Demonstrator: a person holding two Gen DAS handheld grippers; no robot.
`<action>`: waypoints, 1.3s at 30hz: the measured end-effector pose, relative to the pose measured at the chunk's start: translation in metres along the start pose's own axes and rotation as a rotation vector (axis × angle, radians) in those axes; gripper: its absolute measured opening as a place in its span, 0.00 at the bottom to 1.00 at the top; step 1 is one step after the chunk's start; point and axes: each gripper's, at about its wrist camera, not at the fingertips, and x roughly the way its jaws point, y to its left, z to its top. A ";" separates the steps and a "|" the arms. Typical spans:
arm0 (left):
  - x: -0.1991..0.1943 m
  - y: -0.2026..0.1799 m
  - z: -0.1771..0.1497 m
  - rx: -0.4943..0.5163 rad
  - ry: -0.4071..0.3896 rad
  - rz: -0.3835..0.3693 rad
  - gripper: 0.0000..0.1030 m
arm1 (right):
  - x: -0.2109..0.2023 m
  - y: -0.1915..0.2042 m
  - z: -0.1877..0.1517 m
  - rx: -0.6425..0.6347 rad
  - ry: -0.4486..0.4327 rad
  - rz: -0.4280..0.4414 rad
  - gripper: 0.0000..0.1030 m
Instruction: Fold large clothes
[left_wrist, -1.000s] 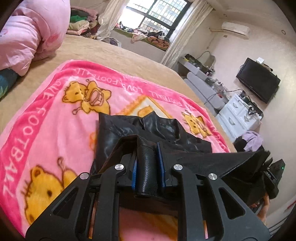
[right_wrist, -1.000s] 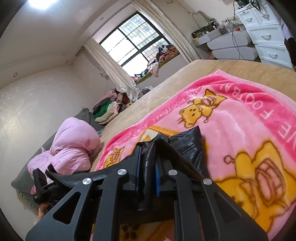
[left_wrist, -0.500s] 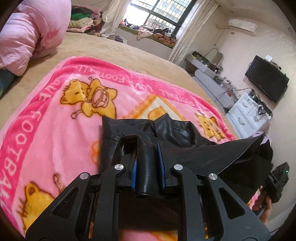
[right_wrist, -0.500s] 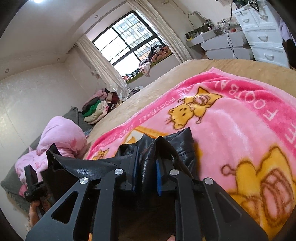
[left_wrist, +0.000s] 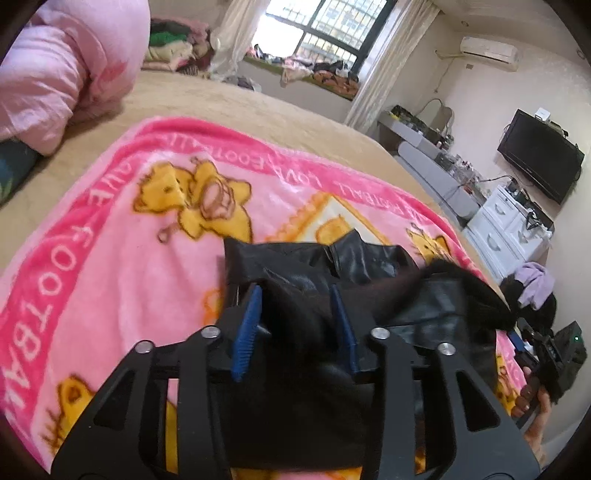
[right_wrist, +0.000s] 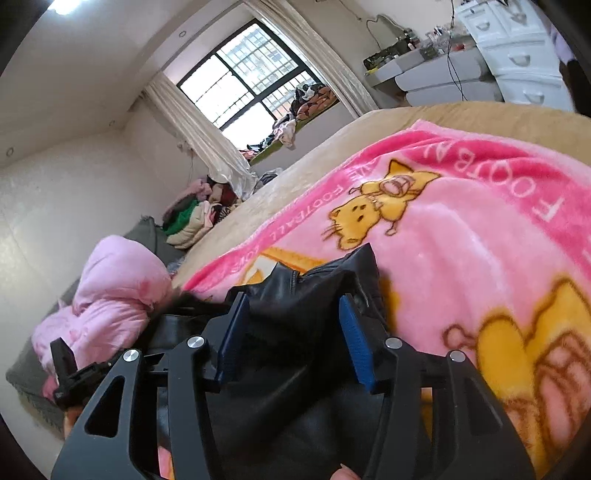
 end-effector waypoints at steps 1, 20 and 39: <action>-0.001 0.000 0.000 0.001 -0.004 -0.003 0.33 | 0.000 0.000 0.000 -0.003 0.001 -0.004 0.48; 0.066 -0.003 -0.021 0.227 0.128 0.191 0.32 | 0.089 0.031 0.007 -0.428 0.230 -0.328 0.55; 0.063 -0.015 0.025 0.187 -0.024 0.151 0.02 | 0.097 0.015 0.051 -0.197 0.056 -0.297 0.07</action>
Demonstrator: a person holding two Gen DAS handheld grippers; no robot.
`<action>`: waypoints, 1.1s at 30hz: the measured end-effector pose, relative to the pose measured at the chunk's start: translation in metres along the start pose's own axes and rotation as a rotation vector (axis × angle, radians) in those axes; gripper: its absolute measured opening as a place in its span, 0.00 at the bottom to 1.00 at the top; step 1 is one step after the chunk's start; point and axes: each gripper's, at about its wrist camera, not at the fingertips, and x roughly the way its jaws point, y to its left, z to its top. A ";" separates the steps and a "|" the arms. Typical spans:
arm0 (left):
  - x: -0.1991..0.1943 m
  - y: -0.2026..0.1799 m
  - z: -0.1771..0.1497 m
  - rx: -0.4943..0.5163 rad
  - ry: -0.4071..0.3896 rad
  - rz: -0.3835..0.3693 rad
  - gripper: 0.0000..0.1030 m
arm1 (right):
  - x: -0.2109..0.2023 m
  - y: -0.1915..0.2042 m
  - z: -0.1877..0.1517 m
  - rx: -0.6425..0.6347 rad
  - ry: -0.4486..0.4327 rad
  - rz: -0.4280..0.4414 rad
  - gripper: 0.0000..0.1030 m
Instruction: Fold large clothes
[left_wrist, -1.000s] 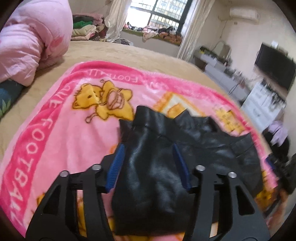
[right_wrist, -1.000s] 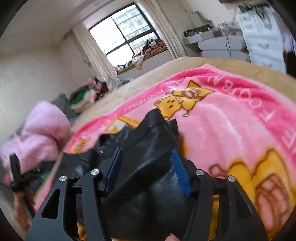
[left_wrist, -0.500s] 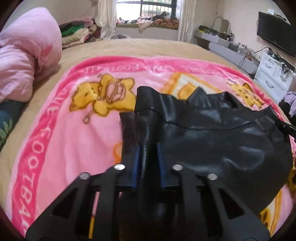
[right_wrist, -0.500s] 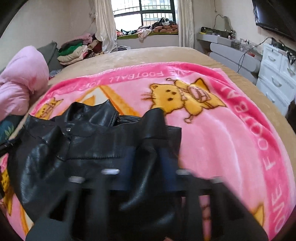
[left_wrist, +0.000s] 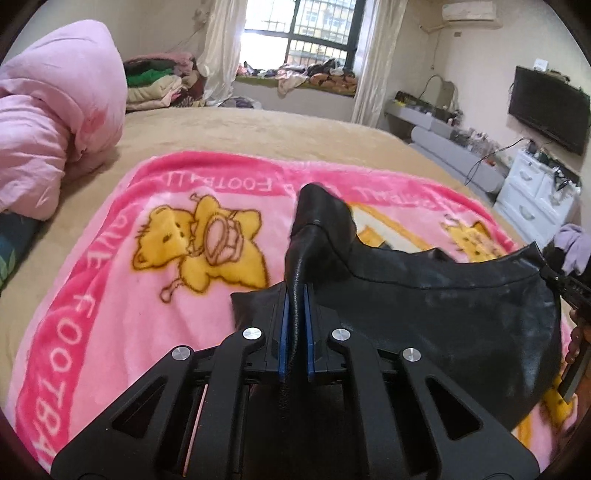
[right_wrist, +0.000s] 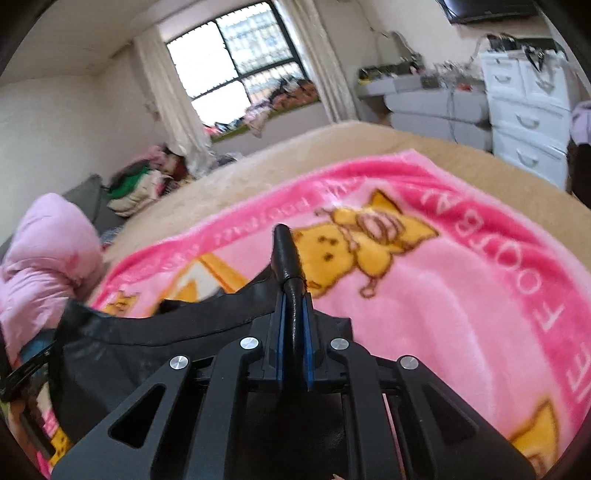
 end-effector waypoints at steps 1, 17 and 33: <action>0.005 0.000 -0.002 0.002 0.009 0.013 0.02 | 0.006 -0.001 -0.001 0.005 0.008 -0.011 0.07; 0.038 0.009 -0.024 0.001 0.107 0.086 0.18 | 0.050 -0.020 -0.029 0.067 0.138 -0.102 0.21; 0.028 0.001 -0.020 0.030 0.105 0.108 0.68 | -0.002 -0.023 -0.054 0.061 0.149 -0.025 0.75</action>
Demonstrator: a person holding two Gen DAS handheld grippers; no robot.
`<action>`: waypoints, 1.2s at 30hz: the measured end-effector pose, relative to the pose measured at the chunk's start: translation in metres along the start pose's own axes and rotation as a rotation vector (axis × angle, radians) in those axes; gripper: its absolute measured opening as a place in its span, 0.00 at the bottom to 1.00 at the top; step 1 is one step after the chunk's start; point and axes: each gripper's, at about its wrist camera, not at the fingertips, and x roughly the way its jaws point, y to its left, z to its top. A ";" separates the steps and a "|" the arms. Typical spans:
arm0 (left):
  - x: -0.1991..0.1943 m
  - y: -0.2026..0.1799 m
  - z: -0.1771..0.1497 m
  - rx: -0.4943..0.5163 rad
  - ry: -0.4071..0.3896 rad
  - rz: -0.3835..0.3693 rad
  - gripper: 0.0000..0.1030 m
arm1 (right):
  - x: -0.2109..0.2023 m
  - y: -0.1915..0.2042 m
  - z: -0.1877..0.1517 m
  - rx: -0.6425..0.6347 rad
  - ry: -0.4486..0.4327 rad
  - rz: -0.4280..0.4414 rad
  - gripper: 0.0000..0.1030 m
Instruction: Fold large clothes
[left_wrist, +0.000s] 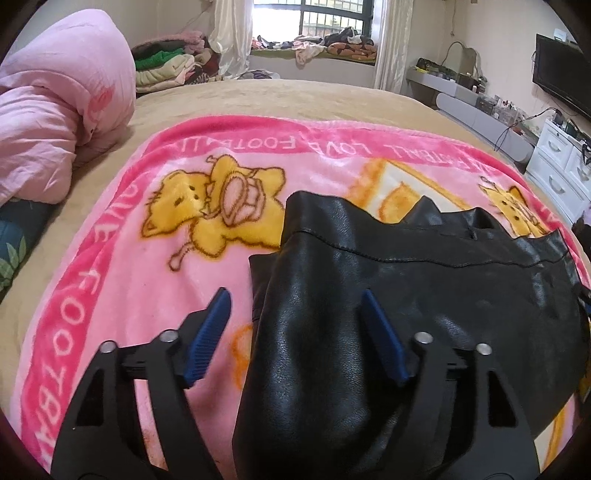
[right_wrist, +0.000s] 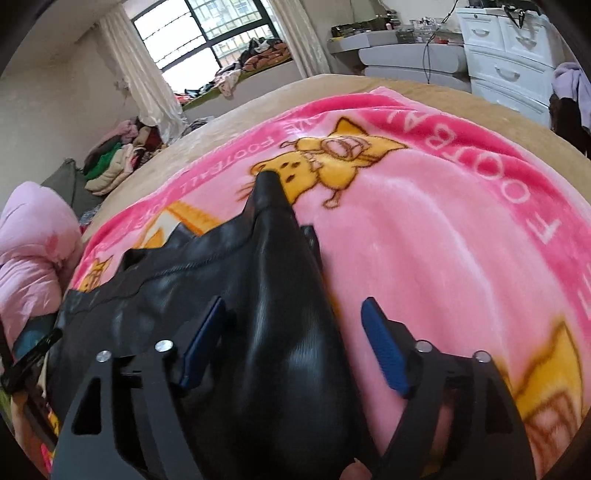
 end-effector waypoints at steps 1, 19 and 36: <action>-0.003 0.000 0.001 0.002 -0.005 0.001 0.75 | -0.005 0.000 -0.004 0.001 -0.001 0.019 0.80; -0.005 0.044 -0.052 -0.280 0.174 -0.239 0.91 | -0.038 -0.038 -0.058 0.163 0.148 0.261 0.57; -0.048 0.002 -0.080 -0.238 0.183 -0.230 0.57 | -0.071 -0.047 -0.061 0.061 0.147 0.216 0.31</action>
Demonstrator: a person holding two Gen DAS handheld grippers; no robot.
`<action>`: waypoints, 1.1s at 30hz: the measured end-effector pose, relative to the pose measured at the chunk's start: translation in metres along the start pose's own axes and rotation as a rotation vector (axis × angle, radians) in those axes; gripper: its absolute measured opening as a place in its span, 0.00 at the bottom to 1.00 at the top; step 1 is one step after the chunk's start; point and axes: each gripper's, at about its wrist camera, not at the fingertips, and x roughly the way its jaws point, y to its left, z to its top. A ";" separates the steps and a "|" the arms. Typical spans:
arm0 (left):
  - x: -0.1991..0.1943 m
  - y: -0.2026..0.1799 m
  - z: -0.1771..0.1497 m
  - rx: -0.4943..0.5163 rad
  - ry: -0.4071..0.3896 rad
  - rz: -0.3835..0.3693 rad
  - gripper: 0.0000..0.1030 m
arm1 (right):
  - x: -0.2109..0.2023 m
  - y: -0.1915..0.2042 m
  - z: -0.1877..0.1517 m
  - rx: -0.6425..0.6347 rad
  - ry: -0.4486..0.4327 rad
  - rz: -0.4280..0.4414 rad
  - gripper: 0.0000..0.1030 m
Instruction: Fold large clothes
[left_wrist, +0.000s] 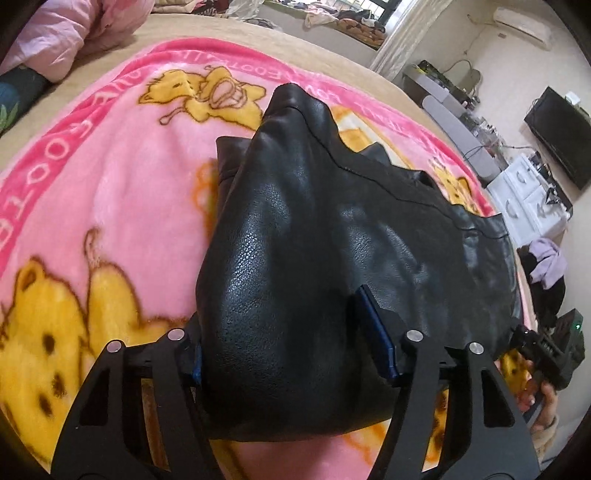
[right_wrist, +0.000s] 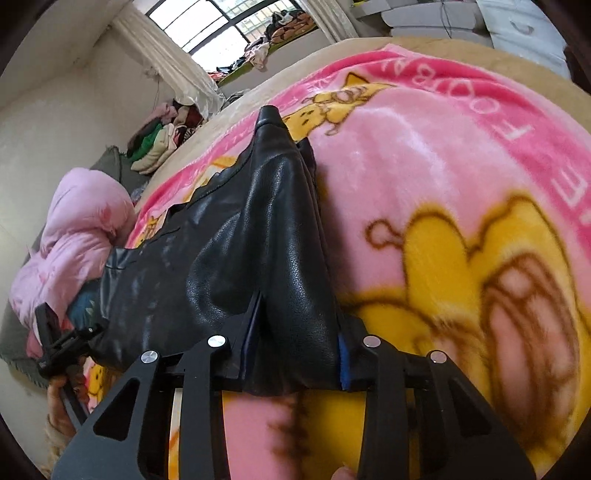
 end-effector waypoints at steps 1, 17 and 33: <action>0.001 0.001 0.001 0.002 0.001 0.002 0.60 | 0.001 -0.001 0.001 0.008 0.001 0.005 0.33; -0.024 0.000 0.016 0.059 -0.092 0.052 0.90 | -0.026 0.145 -0.016 -0.372 -0.189 -0.070 0.45; -0.020 -0.005 0.017 0.111 -0.062 0.069 0.91 | 0.090 0.205 -0.086 -0.602 0.086 -0.189 0.27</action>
